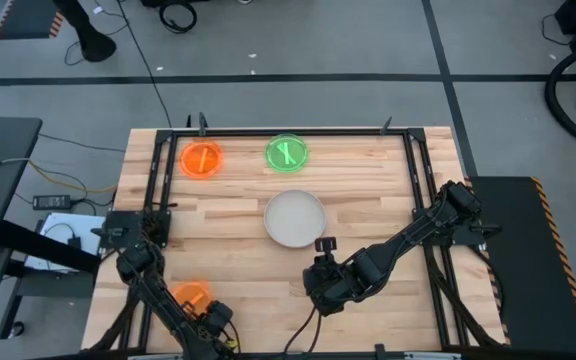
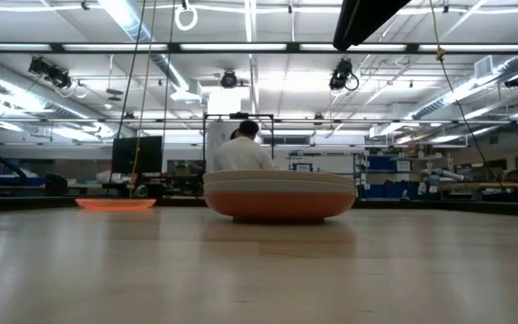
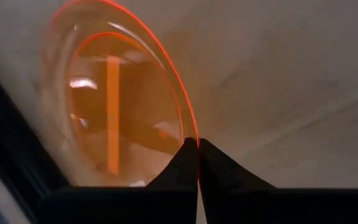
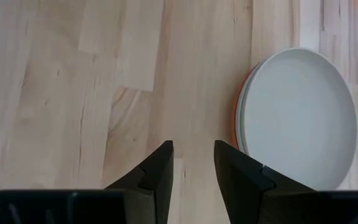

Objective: Stack plastic plates
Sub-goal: Stack the bottom orange plate on top of the other orange plates

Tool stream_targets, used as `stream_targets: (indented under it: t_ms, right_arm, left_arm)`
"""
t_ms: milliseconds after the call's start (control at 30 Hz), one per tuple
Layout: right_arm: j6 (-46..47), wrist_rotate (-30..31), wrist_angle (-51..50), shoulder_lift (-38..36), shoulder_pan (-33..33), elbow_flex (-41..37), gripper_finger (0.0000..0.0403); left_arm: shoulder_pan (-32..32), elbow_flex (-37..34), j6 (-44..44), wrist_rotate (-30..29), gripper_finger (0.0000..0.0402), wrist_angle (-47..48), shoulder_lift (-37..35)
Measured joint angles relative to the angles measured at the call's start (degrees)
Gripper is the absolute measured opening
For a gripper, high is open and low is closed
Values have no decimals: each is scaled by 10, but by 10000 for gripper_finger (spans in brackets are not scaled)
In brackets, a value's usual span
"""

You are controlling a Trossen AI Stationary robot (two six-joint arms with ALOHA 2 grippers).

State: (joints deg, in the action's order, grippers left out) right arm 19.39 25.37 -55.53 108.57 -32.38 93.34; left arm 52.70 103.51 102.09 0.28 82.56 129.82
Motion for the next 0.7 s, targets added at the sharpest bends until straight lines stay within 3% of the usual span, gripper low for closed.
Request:
stream_targets:
  t_ms: [133, 433, 700]
  right_arm:
    - [-1, 0, 0, 0, 0, 0, 126]
    - [22, 0, -24, 0, -19, 0, 126]
    - [122, -1, -116, 0, -75, 0, 126]
  left_arm:
    - [-13, 34, -42, -39, 5, 72, -1]
    - [-79, 37, -209, -164, 4, 74, -10]
    - [-162, 37, -387, -249, 3, 75, -11]
